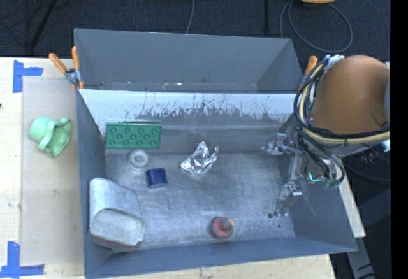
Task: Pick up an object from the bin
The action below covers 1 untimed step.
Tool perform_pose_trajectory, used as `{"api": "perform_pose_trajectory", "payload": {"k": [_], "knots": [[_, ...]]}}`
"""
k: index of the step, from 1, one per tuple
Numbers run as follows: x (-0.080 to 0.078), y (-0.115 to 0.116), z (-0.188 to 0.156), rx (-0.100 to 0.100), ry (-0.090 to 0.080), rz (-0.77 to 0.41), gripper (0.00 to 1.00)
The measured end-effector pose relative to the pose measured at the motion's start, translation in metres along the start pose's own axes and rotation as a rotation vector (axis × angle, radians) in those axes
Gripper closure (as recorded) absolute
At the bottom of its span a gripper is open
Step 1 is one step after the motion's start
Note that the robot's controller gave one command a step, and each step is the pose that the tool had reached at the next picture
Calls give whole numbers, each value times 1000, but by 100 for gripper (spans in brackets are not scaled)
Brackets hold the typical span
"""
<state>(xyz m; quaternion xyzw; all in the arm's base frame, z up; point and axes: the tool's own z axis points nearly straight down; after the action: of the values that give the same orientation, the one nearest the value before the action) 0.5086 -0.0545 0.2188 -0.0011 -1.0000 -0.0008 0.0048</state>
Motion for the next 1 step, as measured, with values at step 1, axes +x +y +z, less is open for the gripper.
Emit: {"api": "perform_pose_trajectory", "payload": {"k": [1], "knots": [[-79, 76, 123, -1, -7, -41, 0]]}}
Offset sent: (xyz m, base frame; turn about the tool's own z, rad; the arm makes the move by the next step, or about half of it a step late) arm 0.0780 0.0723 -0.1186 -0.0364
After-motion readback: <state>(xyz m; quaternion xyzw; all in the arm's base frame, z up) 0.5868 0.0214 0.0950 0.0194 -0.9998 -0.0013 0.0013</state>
